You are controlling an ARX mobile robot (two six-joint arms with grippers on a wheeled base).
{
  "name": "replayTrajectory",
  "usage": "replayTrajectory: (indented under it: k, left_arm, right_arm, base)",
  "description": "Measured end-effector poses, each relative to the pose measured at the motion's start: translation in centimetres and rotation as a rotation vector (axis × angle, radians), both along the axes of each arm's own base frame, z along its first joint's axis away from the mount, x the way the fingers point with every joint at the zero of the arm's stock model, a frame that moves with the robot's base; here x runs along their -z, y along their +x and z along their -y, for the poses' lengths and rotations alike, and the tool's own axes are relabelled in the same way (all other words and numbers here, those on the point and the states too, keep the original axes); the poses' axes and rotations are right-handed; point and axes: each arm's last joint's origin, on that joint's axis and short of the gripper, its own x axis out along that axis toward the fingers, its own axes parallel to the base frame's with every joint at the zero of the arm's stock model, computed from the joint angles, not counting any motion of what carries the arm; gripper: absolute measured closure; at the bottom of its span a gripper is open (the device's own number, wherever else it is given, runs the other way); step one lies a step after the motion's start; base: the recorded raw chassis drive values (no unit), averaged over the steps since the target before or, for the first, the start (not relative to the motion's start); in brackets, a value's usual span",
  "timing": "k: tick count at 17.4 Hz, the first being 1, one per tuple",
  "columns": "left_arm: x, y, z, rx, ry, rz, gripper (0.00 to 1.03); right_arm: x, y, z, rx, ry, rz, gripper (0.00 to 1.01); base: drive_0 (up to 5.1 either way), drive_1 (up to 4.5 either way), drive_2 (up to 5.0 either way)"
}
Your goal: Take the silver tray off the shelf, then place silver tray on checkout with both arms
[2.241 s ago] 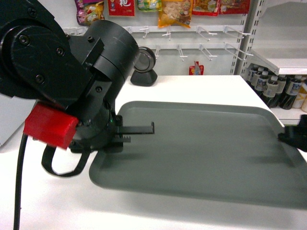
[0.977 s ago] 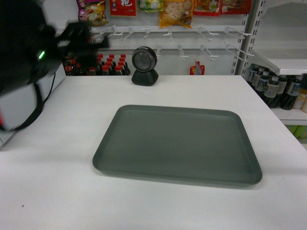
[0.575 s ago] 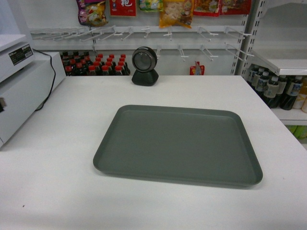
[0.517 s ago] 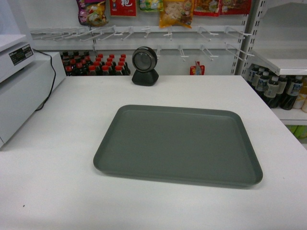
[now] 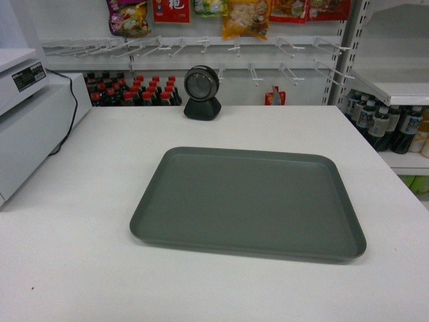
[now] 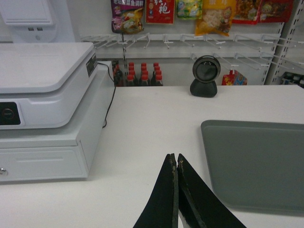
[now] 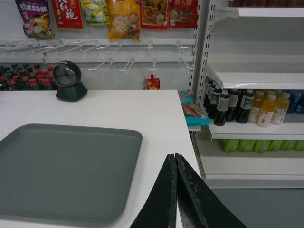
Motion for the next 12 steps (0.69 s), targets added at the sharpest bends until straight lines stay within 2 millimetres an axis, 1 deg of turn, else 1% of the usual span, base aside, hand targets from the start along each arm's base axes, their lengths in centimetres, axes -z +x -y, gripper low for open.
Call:
replayTrajectory:
  k: [2, 5, 12]
  left_arm:
    - [-0.3, -0.8, 0.0, 0.0, 0.0, 0.016, 1.02]
    - [-0.3, -1.9, 0.0, 0.0, 0.0, 0.014, 1.02]
    - [-0.9, -3.3, 0.0, 0.0, 0.0, 0.032, 1.02]
  right_arm:
    - [-0.1, -0.9, 0.0, 0.0, 0.0, 0.006, 0.99]
    - [-0.3, -1.8, 0.0, 0.0, 0.0, 0.013, 0.99]
    - [-0.8, -3.3, 0.0, 0.0, 0.0, 0.027, 0.99]
  base:
    - [0.0, 0.0, 0.0]
    - [0.0, 0.0, 0.0]
    - [0.0, 0.0, 0.0]
